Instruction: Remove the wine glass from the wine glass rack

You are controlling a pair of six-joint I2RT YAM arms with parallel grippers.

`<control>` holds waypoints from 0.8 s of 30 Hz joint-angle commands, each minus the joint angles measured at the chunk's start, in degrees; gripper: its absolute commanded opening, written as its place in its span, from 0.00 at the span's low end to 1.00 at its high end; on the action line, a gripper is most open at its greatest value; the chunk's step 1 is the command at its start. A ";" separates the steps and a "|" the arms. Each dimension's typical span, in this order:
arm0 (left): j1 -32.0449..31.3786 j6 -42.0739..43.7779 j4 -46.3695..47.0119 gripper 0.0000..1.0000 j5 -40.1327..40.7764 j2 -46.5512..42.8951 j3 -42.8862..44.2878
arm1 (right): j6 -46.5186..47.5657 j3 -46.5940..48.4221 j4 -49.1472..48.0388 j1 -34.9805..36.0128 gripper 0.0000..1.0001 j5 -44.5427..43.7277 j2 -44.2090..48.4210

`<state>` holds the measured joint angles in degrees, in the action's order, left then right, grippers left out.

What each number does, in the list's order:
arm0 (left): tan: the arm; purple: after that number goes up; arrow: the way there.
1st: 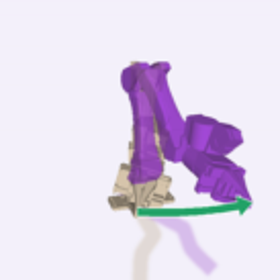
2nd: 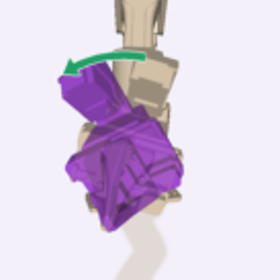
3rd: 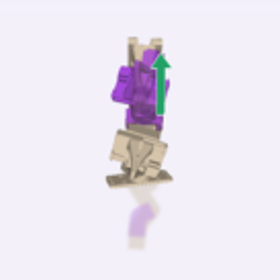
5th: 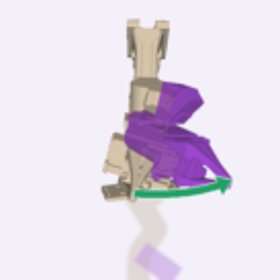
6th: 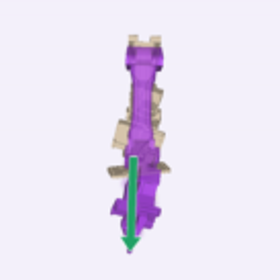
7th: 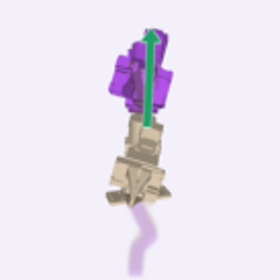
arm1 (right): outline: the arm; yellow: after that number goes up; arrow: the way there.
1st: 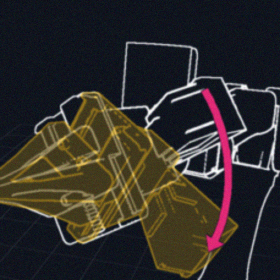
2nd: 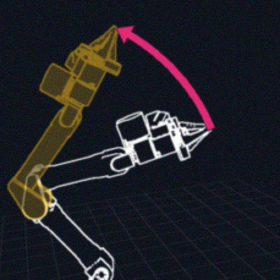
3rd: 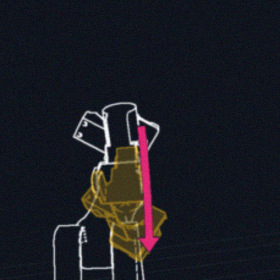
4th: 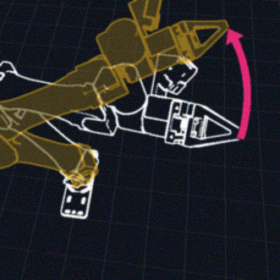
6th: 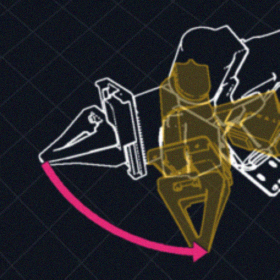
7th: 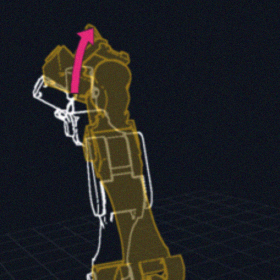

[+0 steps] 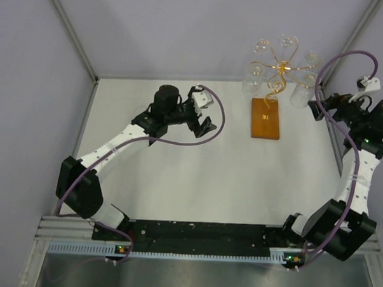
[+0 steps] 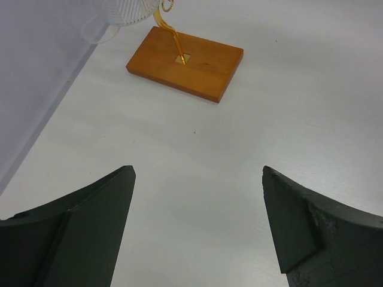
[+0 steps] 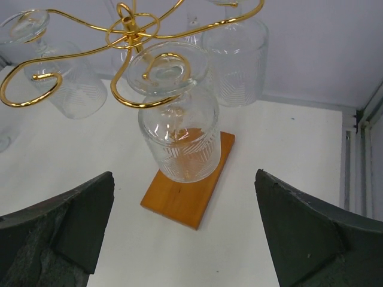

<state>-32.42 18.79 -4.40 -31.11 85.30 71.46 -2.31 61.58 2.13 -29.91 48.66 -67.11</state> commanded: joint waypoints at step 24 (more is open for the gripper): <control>-1.41 5.21 -0.16 0.91 6.50 13.93 13.09 | 5.91 -2.25 -26.38 4.69 0.99 11.28 -15.50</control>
<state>-33.36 24.12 -5.02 -25.74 99.18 81.73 3.81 60.31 -16.03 -25.80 61.08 -80.75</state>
